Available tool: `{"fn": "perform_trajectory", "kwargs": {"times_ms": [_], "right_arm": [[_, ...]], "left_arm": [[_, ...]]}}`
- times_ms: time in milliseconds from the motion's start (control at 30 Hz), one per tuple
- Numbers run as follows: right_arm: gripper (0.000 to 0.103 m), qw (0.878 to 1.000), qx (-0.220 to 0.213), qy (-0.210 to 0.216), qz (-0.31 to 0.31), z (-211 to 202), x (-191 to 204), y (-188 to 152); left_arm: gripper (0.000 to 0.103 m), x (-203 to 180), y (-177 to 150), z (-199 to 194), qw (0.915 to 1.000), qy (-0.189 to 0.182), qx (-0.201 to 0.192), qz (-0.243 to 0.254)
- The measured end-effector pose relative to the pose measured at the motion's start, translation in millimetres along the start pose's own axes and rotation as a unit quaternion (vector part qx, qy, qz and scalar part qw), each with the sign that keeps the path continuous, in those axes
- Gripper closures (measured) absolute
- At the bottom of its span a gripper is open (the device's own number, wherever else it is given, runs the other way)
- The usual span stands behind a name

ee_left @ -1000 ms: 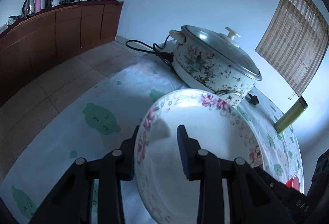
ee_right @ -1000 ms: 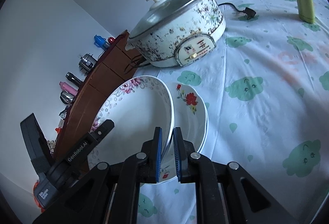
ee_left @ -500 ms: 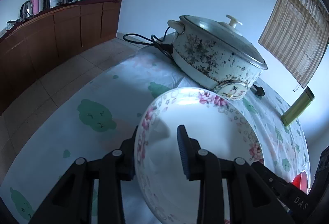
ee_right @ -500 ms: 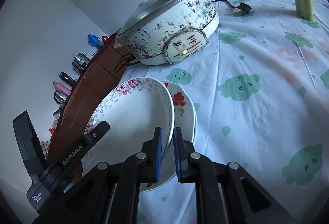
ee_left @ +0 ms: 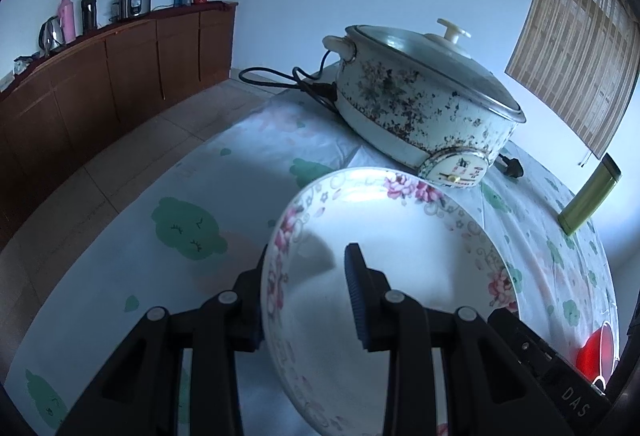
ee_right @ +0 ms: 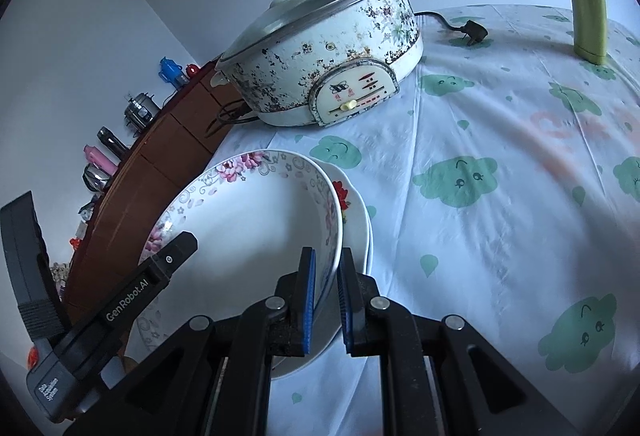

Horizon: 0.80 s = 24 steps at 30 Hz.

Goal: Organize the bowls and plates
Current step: 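Lower the pink-floral bowl onto the red-flower plate stack with the right gripper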

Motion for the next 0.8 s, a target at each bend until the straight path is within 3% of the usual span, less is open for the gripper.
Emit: {"fn": "perform_trajectory", "kwargs": {"times_ms": [200,300,633,800], "right_arm": [[0.09,0.999,-0.01,-0.022,-0.023,-2,2,1],[0.09,0.999,-0.014,-0.029,-0.026,-2,0,2],[0.088,0.997,-0.037,-0.046,-0.039,-4,2,6],[0.086,0.996,-0.072,-0.038,-0.026,-10,0,3]], "left_arm": [[0.071,0,-4,5,0.9991,0.034,-0.001,0.025],[0.068,3,-11,17,0.9993,0.025,0.024,0.012],[0.066,1,-9,12,0.9976,0.055,0.008,0.042],[0.05,6,-1,2,0.9961,0.075,-0.016,0.044]]}}
Point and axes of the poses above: each gripper's, at about its wrist camera, not at the fingertips, and z roughly the way its jaws point, x to its left, y to its top, the point moved 10 cm from there along z, roughly the way its jaws point, and after that the axes turned 2 degrees about z, right-handed, at the moved point
